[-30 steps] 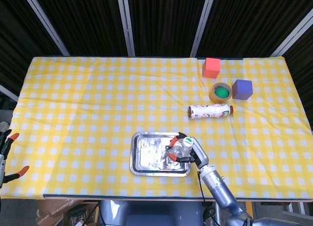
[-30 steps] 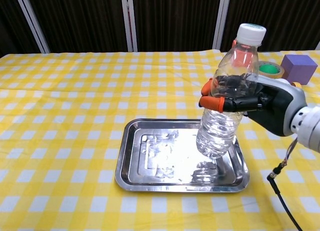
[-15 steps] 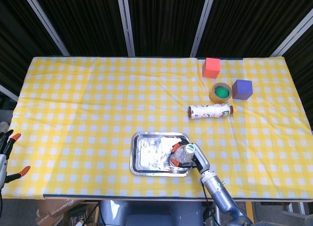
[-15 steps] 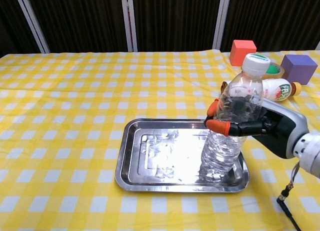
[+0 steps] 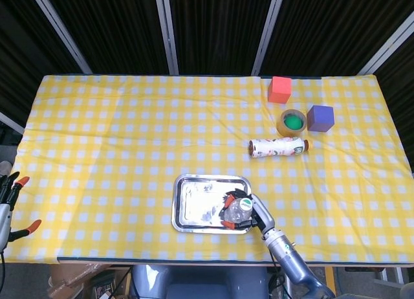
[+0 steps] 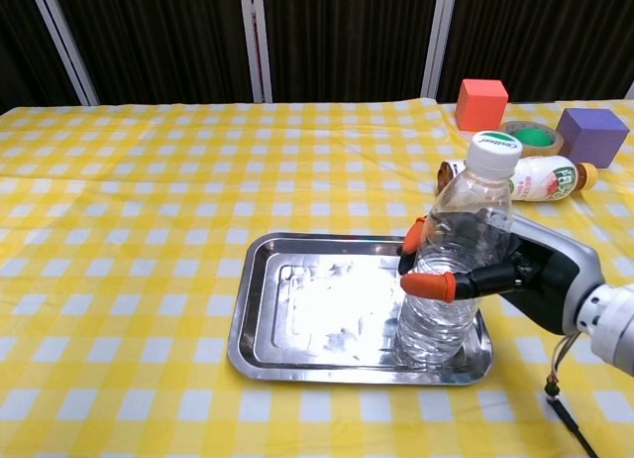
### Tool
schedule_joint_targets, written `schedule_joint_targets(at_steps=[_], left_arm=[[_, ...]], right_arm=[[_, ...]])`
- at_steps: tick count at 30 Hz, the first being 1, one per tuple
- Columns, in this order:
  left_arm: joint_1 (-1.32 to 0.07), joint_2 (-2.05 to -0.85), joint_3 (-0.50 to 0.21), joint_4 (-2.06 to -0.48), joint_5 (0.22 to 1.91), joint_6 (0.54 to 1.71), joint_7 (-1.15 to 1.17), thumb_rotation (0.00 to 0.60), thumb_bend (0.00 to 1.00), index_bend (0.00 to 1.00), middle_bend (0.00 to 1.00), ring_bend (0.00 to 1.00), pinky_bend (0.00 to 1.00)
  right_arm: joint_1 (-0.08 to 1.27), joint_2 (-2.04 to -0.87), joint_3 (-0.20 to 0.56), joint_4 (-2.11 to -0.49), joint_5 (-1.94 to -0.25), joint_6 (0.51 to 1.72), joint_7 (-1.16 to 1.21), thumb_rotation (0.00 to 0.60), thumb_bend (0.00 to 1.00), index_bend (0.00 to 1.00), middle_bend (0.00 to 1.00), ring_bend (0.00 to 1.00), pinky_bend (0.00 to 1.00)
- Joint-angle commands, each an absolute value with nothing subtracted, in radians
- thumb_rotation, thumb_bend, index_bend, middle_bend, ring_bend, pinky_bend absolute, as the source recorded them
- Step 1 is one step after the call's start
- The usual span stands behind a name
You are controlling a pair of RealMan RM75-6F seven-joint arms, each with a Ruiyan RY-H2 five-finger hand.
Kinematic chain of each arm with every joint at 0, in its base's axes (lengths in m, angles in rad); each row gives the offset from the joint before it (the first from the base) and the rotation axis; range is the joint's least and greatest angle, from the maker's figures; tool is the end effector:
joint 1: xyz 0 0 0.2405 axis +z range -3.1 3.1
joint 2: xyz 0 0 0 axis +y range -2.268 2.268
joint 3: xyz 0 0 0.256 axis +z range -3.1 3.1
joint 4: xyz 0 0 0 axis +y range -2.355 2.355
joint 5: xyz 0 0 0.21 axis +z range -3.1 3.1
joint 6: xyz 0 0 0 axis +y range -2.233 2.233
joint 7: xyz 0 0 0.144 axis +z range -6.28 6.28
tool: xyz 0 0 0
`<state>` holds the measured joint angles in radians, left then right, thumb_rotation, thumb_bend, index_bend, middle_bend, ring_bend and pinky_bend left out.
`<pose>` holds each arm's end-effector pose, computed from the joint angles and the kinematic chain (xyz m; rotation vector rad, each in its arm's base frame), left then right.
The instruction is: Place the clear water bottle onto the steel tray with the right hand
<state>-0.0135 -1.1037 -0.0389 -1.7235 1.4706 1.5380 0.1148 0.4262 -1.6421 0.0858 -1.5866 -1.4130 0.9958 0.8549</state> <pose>-0.3040 0.1555 0.1611 -1.3101 -0.9167 -0.8452 -0.1682 -0.2341 -0.0553 1.1565 -2.3148 1.5182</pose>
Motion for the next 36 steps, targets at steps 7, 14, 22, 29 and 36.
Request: schedule_joint_targets(at_steps=[7,14,22,29,36], left_arm=[[-0.012,-1.102,-0.038,-1.723,1.476,1.543,0.11,0.6,0.13,0.13,0.04,0.0,0.0],[-0.012,-1.106,-0.036,-1.721,1.479,1.543,0.12,0.6,0.13,0.13,0.04,0.0,0.0],[-0.016,-1.115,-0.031,-1.721,1.484,1.537,0.137,0.6,0.13,0.13,0.04,0.0,0.0],[-0.016,-1.117,-0.029,-1.725,1.484,1.536,0.145,0.6,0.13,0.13,0.04,0.0,0.0],[-0.018,-1.118,-0.028,-1.725,1.482,1.53,0.147,0.6,0.13,0.13,0.04,0.0,0.0]], right_arm=[[0.459,-1.605,0.063,-1.61,-1.439,0.933,0.887,0.6,0.07,0.07,0.12,0.01,0.0],[0.471,-1.535,0.058,-1.617,-1.424,0.892,0.918,0.6,0.07,0.0,0.06,0.0,0.0],[0.44,-1.404,0.058,-1.581,-1.432,0.936,0.972,0.6,0.07,0.0,0.05,0.0,0.0],[0.383,-1.236,0.029,-1.541,-1.529,1.04,1.14,0.6,0.07,0.0,0.05,0.0,0.0],[0.332,-1.035,-0.112,-1.442,-1.734,1.168,1.306,0.6,0.07,0.0,0.05,0.0,0.0]])
